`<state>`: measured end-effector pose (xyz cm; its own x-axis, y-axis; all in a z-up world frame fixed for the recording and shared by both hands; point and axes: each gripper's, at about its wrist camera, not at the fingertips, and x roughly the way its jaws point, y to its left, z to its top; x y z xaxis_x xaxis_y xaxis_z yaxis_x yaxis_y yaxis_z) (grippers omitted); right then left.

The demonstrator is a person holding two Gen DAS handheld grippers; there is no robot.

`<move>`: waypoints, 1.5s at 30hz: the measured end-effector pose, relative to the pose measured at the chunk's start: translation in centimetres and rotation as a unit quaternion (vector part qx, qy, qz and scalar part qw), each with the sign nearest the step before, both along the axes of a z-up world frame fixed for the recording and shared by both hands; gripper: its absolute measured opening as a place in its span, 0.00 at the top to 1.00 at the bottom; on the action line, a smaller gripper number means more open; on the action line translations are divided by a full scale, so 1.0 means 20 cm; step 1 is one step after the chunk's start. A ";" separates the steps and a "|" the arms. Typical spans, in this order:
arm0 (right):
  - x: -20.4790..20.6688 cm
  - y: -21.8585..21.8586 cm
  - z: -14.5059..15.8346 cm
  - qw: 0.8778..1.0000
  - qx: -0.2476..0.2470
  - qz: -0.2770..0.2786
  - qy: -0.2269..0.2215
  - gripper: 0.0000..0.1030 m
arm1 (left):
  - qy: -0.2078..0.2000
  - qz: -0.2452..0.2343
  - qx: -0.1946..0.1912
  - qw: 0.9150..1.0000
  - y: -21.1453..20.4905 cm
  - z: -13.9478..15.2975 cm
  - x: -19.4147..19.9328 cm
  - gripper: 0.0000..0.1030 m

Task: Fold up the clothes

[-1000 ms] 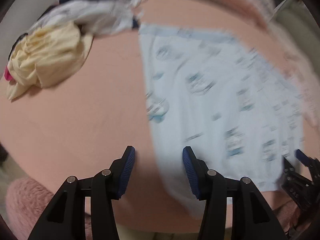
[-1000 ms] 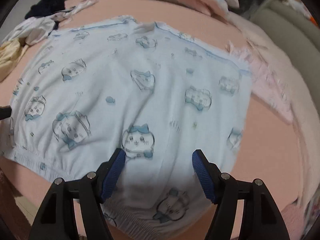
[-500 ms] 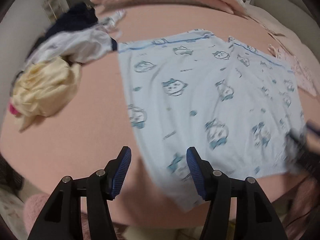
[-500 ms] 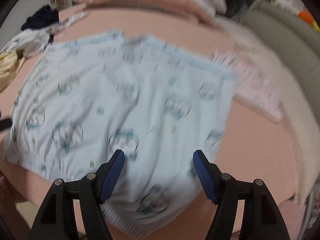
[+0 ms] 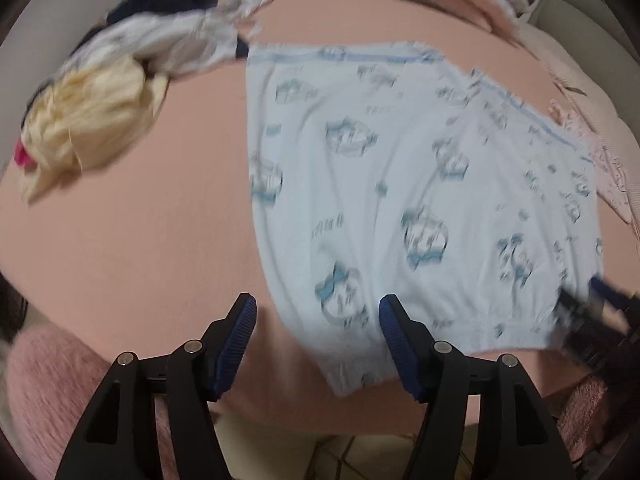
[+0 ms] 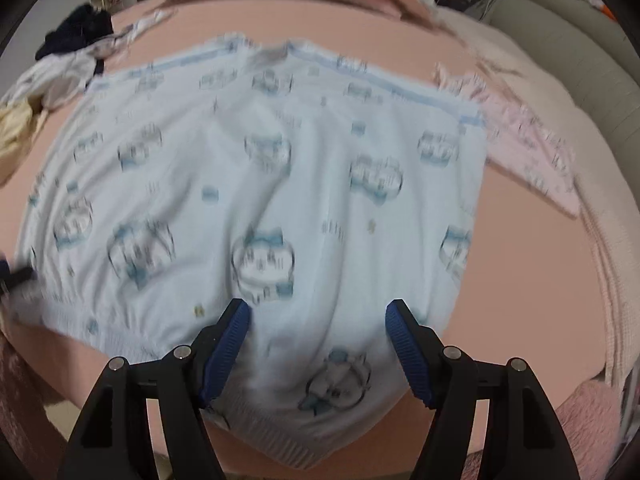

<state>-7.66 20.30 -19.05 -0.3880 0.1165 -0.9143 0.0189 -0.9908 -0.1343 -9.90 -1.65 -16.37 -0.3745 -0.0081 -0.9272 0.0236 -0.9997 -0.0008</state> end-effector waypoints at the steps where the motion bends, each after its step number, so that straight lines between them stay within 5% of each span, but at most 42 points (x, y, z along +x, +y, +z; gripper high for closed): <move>1: 0.02 0.01 0.00 1.000 -0.005 0.003 0.007 0.31 | -0.002 0.002 0.006 1.000 0.00 0.00 -0.02 0.40; 7: 0.04 0.02 0.01 1.000 -0.008 0.000 0.000 0.31 | -0.048 0.038 0.034 0.998 -0.02 -0.13 -0.12 0.40; 14: 0.02 0.03 0.11 0.998 -0.010 -0.011 0.057 0.31 | -0.007 0.004 0.006 1.000 -0.01 -0.09 -0.10 0.40; 21: 0.04 0.04 -0.01 1.000 0.000 -0.008 0.009 0.31 | -0.044 0.032 0.029 0.998 -0.07 -0.16 -0.08 0.39; 26: 0.14 0.11 0.05 0.998 -0.057 0.021 0.021 0.32 | -0.026 0.021 0.041 0.999 -0.08 -0.13 0.04 0.38; 32: 0.16 0.27 0.15 0.992 -0.108 -0.012 0.069 0.32 | 0.048 0.055 0.062 0.995 -0.24 0.03 0.07 0.38; 35: 0.14 0.22 0.13 0.996 -0.068 0.013 0.057 0.31 | 0.031 0.067 0.085 0.994 -0.31 0.04 0.03 0.38; 37: 0.13 0.20 0.02 0.999 -0.026 0.029 0.005 0.31 | 0.010 0.063 0.076 0.995 -0.31 -0.01 0.03 0.38; 40: 0.20 0.29 0.01 0.998 -0.059 0.025 0.006 0.31 | -0.032 0.048 0.077 0.995 -0.27 -0.02 0.18 0.38; 45: 0.25 0.53 0.09 0.989 -0.133 -0.045 0.045 0.31 | 0.027 0.022 0.135 0.990 -0.22 0.07 0.24 0.38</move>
